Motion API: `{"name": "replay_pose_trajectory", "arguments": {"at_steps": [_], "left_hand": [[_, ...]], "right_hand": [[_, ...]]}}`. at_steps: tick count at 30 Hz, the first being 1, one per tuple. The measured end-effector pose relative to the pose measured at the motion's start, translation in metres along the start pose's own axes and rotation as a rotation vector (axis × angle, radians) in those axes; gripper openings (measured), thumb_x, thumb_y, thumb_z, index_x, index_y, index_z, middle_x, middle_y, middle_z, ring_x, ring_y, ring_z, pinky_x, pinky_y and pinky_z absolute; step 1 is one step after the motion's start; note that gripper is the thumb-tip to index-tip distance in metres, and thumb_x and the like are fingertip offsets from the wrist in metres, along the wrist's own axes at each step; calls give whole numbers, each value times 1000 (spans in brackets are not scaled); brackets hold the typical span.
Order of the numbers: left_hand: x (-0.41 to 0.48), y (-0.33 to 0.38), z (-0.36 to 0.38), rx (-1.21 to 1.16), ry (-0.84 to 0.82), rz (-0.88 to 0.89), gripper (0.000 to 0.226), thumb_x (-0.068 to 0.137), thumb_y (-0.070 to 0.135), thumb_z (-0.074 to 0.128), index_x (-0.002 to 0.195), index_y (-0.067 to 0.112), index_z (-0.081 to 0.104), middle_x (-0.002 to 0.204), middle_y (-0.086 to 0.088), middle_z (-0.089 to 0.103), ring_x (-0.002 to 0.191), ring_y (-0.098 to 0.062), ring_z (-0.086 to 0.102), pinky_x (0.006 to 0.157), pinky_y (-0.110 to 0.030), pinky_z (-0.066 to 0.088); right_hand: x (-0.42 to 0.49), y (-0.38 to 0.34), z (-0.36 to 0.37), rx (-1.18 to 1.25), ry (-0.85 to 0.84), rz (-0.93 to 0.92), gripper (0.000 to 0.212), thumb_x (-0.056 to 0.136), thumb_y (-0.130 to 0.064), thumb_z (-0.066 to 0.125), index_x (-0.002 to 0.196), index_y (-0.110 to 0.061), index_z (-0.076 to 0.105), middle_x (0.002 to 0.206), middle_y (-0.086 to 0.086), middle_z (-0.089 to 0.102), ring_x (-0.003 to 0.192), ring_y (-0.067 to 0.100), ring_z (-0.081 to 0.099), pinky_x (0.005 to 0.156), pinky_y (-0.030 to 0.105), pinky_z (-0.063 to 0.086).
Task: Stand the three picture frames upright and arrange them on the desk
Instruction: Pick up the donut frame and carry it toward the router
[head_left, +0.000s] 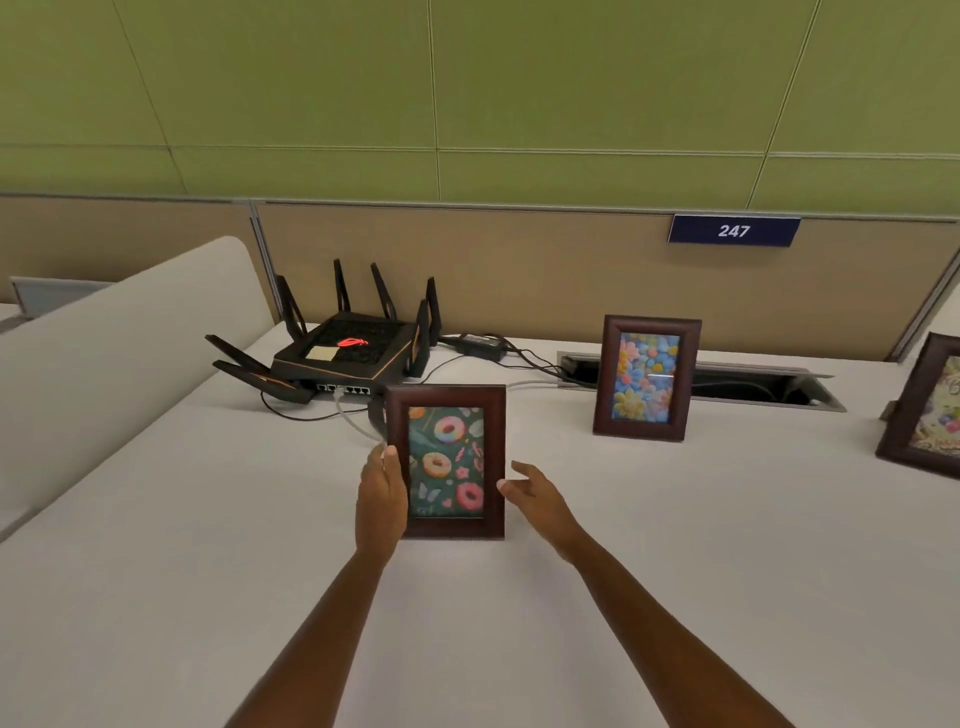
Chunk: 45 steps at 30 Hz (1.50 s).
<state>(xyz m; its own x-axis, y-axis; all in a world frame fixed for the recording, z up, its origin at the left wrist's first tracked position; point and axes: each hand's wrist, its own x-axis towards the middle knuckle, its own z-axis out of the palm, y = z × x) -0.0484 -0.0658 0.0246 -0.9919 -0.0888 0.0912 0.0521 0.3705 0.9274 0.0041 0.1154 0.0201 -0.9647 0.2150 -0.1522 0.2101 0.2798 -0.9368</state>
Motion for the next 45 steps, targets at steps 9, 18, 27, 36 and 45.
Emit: {"name": "replay_pose_trajectory", "arguments": {"at_steps": [9,18,27,36,45], "left_hand": [[40,2,-17,-371,-466,-296,71,92,53,4,129,13,49,131,-18,56,113,-28,57,93,-35,45],[60,0,-18,-525,-597,-319,71,91,56,2,130,17,47,116,-5,59,99,-20,59,64,-19,56],[81,-11,-53,-537,-460,-239,64,94,51,7,117,19,56,123,-13,60,111,-30,59,97,-43,47],[133,-3,-95,-653,-346,-120,57,91,57,11,89,33,63,92,5,68,85,-10,65,72,-25,53],[182,-19,-141,-667,-307,-83,53,93,54,12,93,33,61,93,8,68,80,-3,68,68,-20,57]], "right_hand": [[15,-3,36,326,3,34,24,84,-14,61,108,-16,56,101,-2,67,84,6,67,61,14,56],[25,-9,50,413,30,151,32,79,9,52,104,-10,54,99,6,66,92,23,64,75,32,57],[38,-43,87,371,13,126,36,78,9,51,111,-5,53,108,14,63,100,31,62,76,36,56],[65,-93,115,307,32,-28,28,76,6,58,96,-14,58,86,0,68,73,13,68,51,18,56],[113,-128,167,372,-82,-16,35,72,9,56,100,-11,57,89,4,68,74,18,68,56,28,59]]}}
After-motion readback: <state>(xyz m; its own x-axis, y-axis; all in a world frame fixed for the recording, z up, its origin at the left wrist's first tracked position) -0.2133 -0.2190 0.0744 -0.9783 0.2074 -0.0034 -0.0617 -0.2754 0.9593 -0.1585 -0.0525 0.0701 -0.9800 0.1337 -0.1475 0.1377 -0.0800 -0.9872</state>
